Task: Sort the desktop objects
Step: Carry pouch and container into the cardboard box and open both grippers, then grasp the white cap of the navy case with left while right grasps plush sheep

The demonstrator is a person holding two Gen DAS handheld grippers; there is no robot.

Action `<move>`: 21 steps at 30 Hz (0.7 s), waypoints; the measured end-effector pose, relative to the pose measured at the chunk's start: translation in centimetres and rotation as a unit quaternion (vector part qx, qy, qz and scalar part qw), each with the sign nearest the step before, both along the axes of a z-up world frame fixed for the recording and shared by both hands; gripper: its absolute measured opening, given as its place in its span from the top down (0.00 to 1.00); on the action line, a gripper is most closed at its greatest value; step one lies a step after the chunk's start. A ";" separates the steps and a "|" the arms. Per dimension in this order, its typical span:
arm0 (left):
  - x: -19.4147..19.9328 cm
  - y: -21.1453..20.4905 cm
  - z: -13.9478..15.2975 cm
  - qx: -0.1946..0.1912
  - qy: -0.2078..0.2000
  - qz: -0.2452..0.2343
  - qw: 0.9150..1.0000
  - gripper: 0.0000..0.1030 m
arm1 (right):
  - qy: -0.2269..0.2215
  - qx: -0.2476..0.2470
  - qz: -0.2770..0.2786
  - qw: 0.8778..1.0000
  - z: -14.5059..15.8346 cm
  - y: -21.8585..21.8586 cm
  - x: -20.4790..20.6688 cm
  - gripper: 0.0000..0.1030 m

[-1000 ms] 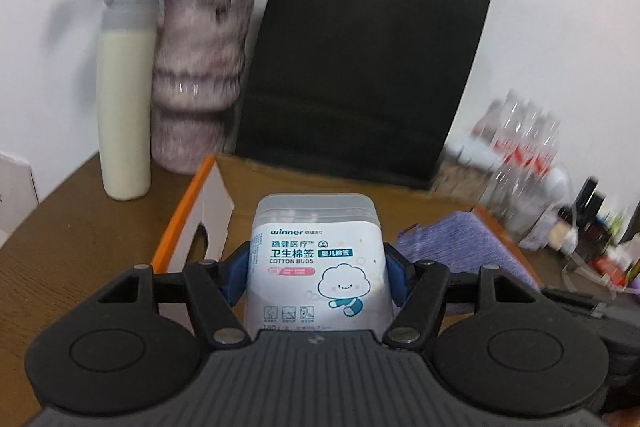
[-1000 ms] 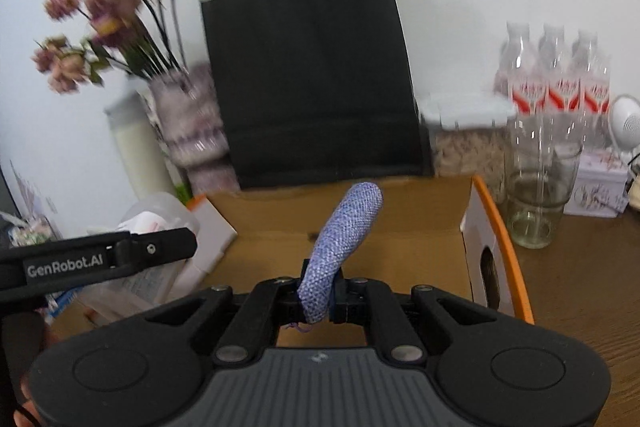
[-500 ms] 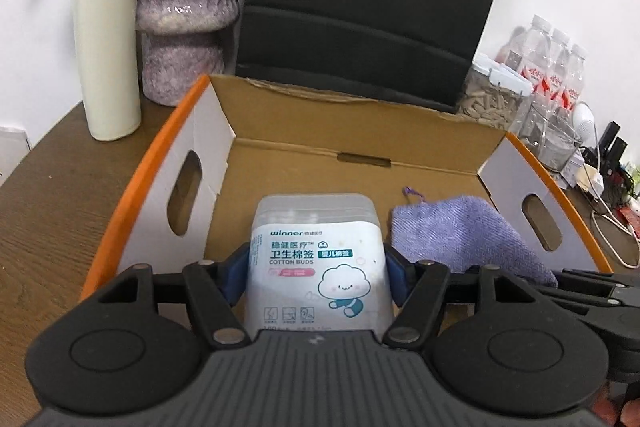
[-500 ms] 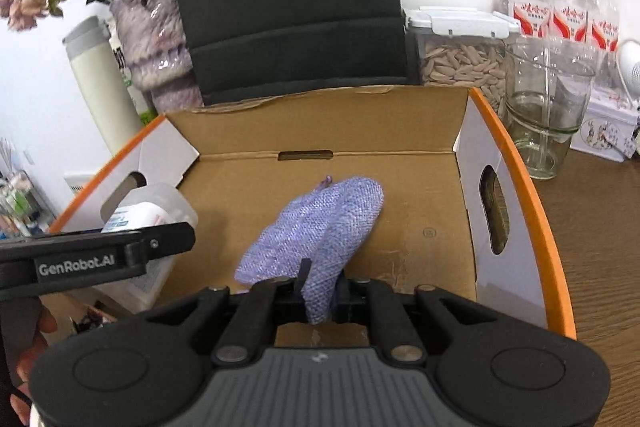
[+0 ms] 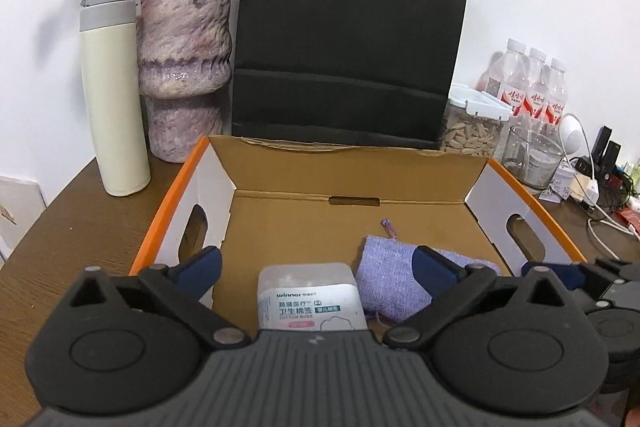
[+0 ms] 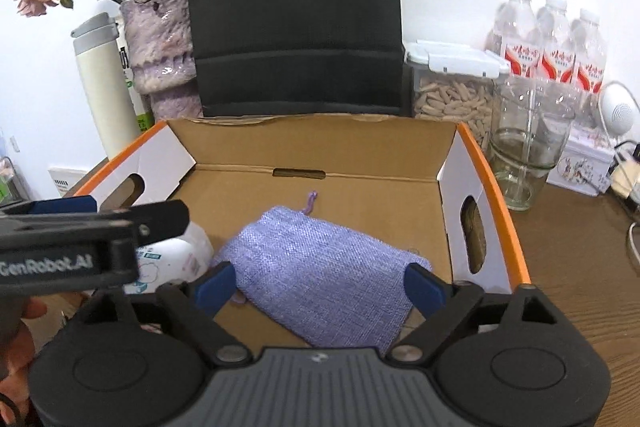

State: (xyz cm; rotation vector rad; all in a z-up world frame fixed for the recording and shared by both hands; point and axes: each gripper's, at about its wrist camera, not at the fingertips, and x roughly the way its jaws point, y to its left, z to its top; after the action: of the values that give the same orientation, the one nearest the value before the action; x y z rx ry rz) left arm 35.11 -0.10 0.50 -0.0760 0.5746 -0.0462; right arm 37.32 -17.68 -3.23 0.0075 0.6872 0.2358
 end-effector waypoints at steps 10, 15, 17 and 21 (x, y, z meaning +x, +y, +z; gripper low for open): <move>-1.7 0.2 0.2 -0.002 -0.020 0.007 1.000 0.00 | -0.029 -0.009 0.004 1.000 1.2 0.3 -1.6 0.08; -3.4 0.7 0.7 -0.017 -0.041 0.012 0.999 0.00 | -0.048 -0.022 0.000 0.999 1.6 0.0 -3.2 0.08; -4.5 0.7 1.0 -0.019 -0.053 0.010 0.998 0.00 | -0.056 -0.026 -0.004 0.998 1.8 -0.4 -4.1 0.08; -6.8 0.6 1.3 -0.010 -0.069 0.010 0.997 0.00 | -0.072 -0.025 -0.009 0.997 2.1 -1.2 -6.1 0.07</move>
State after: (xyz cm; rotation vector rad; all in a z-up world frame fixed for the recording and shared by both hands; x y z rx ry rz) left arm 28.35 0.53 1.82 -0.0971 0.4347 -0.0368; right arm 31.20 -18.85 -1.09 -0.0502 0.5497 0.2003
